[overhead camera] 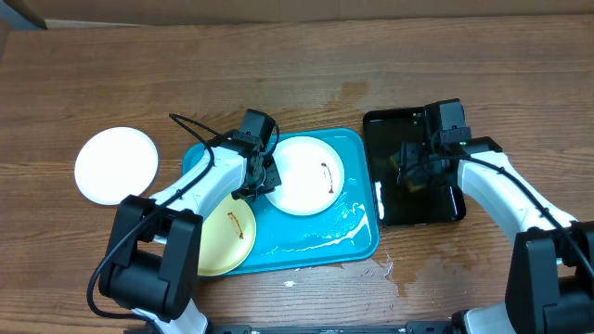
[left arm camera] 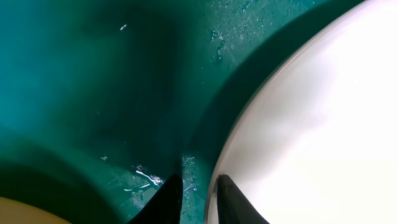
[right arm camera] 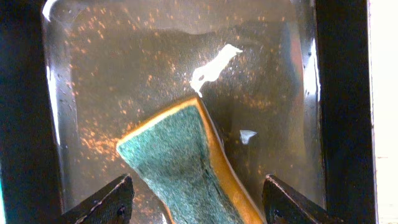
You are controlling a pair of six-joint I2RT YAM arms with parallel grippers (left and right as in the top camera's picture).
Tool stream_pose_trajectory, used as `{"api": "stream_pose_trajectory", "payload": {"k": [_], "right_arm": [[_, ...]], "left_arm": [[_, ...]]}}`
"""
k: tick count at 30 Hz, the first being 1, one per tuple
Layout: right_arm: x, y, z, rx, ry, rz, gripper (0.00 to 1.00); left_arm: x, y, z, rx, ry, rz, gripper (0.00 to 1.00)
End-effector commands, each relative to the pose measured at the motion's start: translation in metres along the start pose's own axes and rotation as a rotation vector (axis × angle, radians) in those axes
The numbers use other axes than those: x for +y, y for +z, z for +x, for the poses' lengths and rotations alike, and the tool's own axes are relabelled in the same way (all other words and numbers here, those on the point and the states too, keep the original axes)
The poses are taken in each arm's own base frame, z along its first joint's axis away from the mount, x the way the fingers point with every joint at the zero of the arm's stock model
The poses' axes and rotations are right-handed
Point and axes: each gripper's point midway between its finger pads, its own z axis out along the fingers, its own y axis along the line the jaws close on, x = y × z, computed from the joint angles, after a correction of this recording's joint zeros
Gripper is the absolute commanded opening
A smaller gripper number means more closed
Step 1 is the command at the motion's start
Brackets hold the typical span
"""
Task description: Clean dirty plates on tray and stack at the side
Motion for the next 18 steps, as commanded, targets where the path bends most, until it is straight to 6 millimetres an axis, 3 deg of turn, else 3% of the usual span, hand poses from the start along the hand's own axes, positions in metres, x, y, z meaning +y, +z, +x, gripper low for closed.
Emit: {"api": "stream_pose_trajectory", "payload": {"k": [1,5,12,18], "right_arm": [[-0.004,0.004,0.009,0.016,-0.021,0.016,0.68],[-0.004,0.016,0.023,0.071,-0.022,0.012,0.69],[0.034,0.005,0.046,0.193,-0.005,-0.214,0.64],[0.022,0.000,0.033,0.170,-0.011,-0.133,0.63]], "left_arm": [[0.004,0.002,0.000,-0.005,0.021,-0.018,0.22],[0.003,0.002,0.000,-0.008,0.021,-0.016,0.22],[0.004,0.002,0.000,-0.007,0.021,-0.017,0.21],[0.003,0.002,0.000,-0.008,0.022,-0.017,0.21]]}}
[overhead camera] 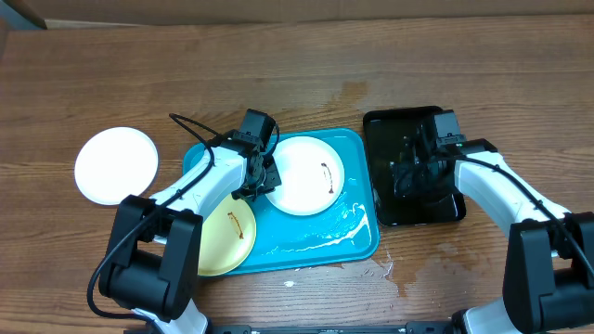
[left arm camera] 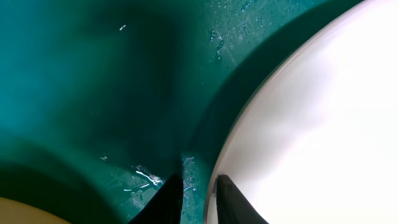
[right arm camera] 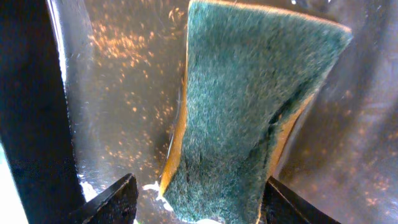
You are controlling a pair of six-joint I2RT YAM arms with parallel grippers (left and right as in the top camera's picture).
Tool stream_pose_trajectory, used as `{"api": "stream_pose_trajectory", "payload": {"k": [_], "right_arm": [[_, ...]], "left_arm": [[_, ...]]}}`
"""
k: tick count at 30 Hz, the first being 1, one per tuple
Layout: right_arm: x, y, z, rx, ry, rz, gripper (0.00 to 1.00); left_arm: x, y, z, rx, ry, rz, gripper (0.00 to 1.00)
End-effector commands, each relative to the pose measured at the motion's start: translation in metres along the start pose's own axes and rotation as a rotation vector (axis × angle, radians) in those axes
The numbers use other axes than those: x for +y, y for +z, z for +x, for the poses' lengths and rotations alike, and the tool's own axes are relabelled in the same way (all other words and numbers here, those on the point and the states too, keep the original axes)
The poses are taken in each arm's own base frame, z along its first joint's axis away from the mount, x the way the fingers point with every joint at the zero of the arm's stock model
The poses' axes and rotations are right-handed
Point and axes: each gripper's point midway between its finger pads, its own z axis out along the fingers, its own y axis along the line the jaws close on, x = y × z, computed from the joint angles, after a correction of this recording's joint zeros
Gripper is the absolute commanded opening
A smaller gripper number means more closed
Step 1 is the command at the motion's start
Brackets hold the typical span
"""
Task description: Clean dirty plates on tray and stack at the side
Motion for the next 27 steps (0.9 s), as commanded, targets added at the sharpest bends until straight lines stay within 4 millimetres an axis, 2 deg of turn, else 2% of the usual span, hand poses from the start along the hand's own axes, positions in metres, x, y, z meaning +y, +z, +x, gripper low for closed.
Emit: {"api": "stream_pose_trajectory", "payload": {"k": [1,6,15,20,23,24,26,27], "right_arm": [[0.000,-0.010,-0.027,-0.082,-0.014,0.019,0.63],[-0.004,-0.009,-0.041,-0.141,-0.015,0.046,0.63],[-0.010,0.019,-0.034,-0.126,-0.010,0.052,0.63],[-0.012,0.027,-0.032,-0.109,-0.008,0.055,0.50],[-0.010,0.027,-0.032,-0.108,-0.009,0.045,0.49],[-0.008,0.027,-0.032,-0.107,-0.010,0.034,0.37],[-0.008,0.025,-0.034,-0.112,-0.010,0.034,0.04],[-0.007,0.022,-0.037,-0.118,-0.009,0.033,0.04]], "left_arm": [[0.003,0.002,0.000,-0.007,0.022,-0.017,0.21],[0.003,0.002,0.000,-0.007,0.021,-0.016,0.21],[0.003,0.002,0.000,-0.007,0.022,-0.017,0.21],[0.003,0.002,0.000,-0.007,0.021,-0.017,0.21],[0.003,0.002,0.000,-0.007,0.022,-0.017,0.21],[0.003,0.002,0.000,-0.007,0.022,-0.017,0.21],[0.003,0.002,0.000,-0.007,0.022,-0.017,0.21],[0.003,0.002,0.000,-0.007,0.022,-0.017,0.21]]}}
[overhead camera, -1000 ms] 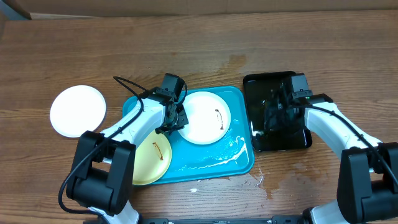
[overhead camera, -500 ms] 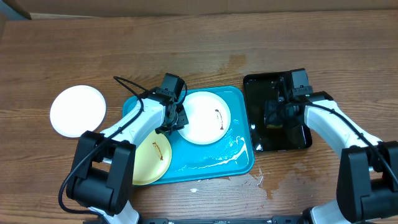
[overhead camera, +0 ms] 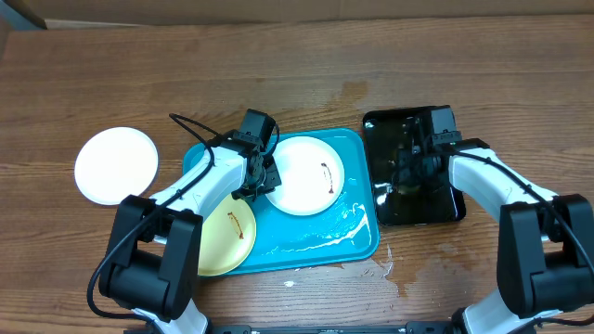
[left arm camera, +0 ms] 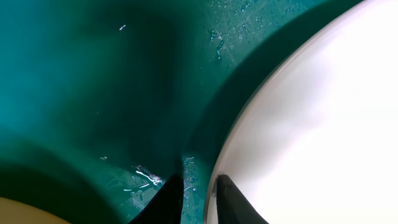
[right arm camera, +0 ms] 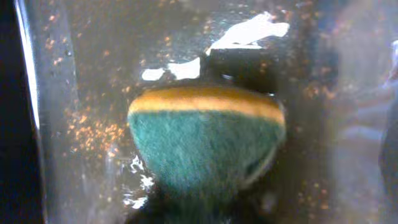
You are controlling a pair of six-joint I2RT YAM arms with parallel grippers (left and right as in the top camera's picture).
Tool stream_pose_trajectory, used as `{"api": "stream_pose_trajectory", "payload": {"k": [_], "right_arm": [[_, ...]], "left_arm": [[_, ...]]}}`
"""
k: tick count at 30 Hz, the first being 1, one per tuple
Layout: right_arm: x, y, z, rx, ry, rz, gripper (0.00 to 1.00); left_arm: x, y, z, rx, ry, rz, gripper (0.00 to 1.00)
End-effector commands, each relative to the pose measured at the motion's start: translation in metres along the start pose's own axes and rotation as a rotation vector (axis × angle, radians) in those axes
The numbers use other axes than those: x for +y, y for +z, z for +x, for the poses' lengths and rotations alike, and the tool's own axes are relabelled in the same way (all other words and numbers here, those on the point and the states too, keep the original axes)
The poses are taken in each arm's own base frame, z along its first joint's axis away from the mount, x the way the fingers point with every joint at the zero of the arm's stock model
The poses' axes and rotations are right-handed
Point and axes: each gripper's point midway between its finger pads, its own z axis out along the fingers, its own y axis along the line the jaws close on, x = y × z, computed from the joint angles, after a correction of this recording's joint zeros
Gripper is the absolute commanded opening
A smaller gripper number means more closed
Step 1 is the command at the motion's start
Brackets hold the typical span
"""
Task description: Clean dirty plates on tray and stack at the side
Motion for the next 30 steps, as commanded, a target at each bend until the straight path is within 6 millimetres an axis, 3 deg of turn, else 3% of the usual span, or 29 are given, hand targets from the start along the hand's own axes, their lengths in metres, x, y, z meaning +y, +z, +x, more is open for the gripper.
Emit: {"api": "stream_pose_trajectory", "payload": {"k": [1,4,7,8,11,13,17,27,30], "right_arm": [[0.003,-0.003,-0.004,-0.002,0.003,-0.014,0.04],[0.007,-0.023,-0.022,-0.038,-0.001,-0.019,0.04],[0.019,-0.055,-0.036,-0.053,-0.004,-0.059,0.04],[0.028,-0.070,-0.039,-0.054,-0.006,-0.101,0.04],[0.041,-0.104,-0.045,-0.072,-0.012,-0.157,0.04],[0.038,-0.116,-0.046,-0.090,-0.014,-0.136,0.04],[0.020,-0.119,-0.037,-0.065,-0.004,-0.033,0.04],[0.029,-0.111,-0.026,-0.029,0.003,-0.093,0.04],[0.018,-0.110,-0.030,-0.047,0.064,-0.029,0.04]], "left_arm": [[0.004,0.002,0.000,-0.007,0.021,-0.017,0.21],[0.004,0.002,-0.001,-0.013,0.021,-0.023,0.20],[0.005,0.002,-0.001,-0.014,0.022,-0.024,0.13],[0.005,0.002,-0.001,-0.014,0.021,-0.024,0.04],[0.004,0.002,-0.001,-0.015,0.021,-0.023,0.04],[0.004,0.002,-0.002,-0.018,0.021,-0.021,0.04],[0.003,0.001,-0.003,-0.023,0.021,-0.017,0.04],[0.004,0.003,-0.003,-0.024,0.021,-0.017,0.04],[0.003,0.004,-0.003,-0.025,0.021,-0.015,0.04]]}}
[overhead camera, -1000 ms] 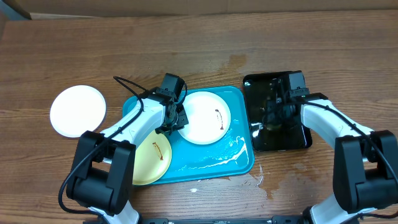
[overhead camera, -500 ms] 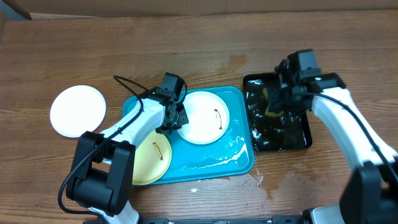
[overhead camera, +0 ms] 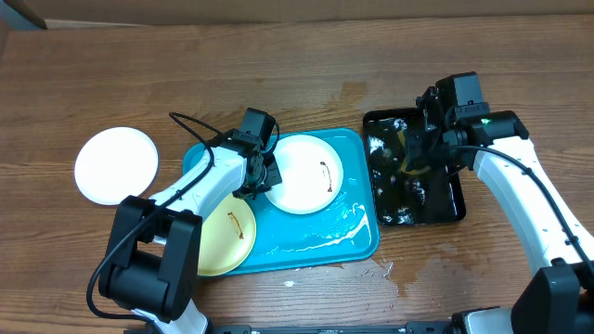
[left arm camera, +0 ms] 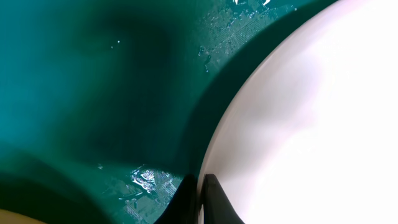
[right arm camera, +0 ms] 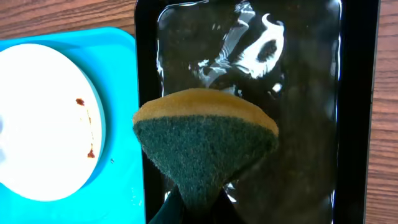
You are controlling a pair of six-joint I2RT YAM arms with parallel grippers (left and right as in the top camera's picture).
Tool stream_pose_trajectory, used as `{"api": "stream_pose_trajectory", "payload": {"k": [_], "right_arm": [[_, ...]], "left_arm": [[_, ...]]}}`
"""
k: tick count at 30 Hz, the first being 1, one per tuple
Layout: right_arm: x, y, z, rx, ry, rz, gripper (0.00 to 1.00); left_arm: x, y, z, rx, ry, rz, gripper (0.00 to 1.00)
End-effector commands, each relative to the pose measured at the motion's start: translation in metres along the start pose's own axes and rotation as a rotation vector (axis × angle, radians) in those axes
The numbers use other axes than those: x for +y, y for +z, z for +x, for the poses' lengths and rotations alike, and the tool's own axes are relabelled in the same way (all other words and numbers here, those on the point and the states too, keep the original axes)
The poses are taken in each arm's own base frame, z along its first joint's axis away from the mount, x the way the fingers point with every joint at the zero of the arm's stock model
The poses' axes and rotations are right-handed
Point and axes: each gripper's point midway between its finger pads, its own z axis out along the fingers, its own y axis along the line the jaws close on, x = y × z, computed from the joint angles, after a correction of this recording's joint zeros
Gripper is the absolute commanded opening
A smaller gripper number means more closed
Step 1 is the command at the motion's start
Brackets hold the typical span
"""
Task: Clean dirty plates on tray and stack at the side
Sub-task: 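Lift the sponge with the right gripper and carry it over the white plate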
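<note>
A white plate (overhead camera: 311, 176) with brown smears lies at the back of the blue tray (overhead camera: 320, 243). My left gripper (overhead camera: 264, 179) is shut on its left rim, and the wrist view shows its fingertips (left arm camera: 211, 200) pinched together on the plate's edge (left arm camera: 298, 124). A yellow plate (overhead camera: 227, 239), also smeared, lies at the tray's front left. My right gripper (right arm camera: 205, 208) is shut on a green and yellow sponge (right arm camera: 205, 140), held above the black water tray (right arm camera: 311, 93).
A clean white plate (overhead camera: 116, 165) lies on the wooden table left of the blue tray. Water and foam streak the blue tray's front (overhead camera: 334, 232). A small wet patch (overhead camera: 394, 269) marks the table in front of the black tray.
My right gripper, which held the sponge down in the black tray's water, now holds it raised above that tray. My left fingertips have drawn closer together on the white plate's rim.
My right gripper was open over the sponge lying in the water, then lower with its fingers either side of it, then shut on it in the water, and now holds it up. My left gripper stayed at the white plate's rim throughout.
</note>
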Motion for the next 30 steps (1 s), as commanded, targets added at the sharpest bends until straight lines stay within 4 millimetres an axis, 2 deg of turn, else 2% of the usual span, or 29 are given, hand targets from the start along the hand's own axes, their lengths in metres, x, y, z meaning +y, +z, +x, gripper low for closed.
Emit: {"api": "stream_pose_trajectory", "payload": {"k": [1,4,8,10,12,15,23,30], "right_arm": [[-0.012,0.000,-0.002,-0.022,0.083,0.066,0.04],[-0.001,0.001,0.005,0.014,0.070,0.006,0.04],[-0.005,0.001,0.006,0.018,0.022,0.025,0.04],[0.012,0.000,0.009,0.030,-0.051,-0.071,0.04],[0.046,-0.006,0.012,0.035,-0.162,-0.273,0.04],[0.068,-0.010,0.013,0.013,-0.271,-0.374,0.04],[0.102,0.008,0.014,-0.021,-0.442,-0.272,0.04],[0.126,0.049,0.036,0.053,-0.546,-0.173,0.04]], "left_arm": [[0.007,0.004,0.003,-0.001,0.014,-0.030,0.04],[0.007,0.004,0.003,-0.003,0.014,-0.027,0.04],[0.005,0.004,0.001,-0.010,0.025,-0.019,0.04],[0.000,0.004,0.000,-0.012,0.060,0.000,0.04],[-0.009,0.004,0.001,-0.015,0.123,0.030,0.04],[-0.017,0.004,0.003,-0.022,0.176,0.046,0.04],[-0.024,0.004,0.005,-0.030,0.206,0.055,0.04],[-0.024,0.004,0.005,-0.030,0.206,0.055,0.04]]}}
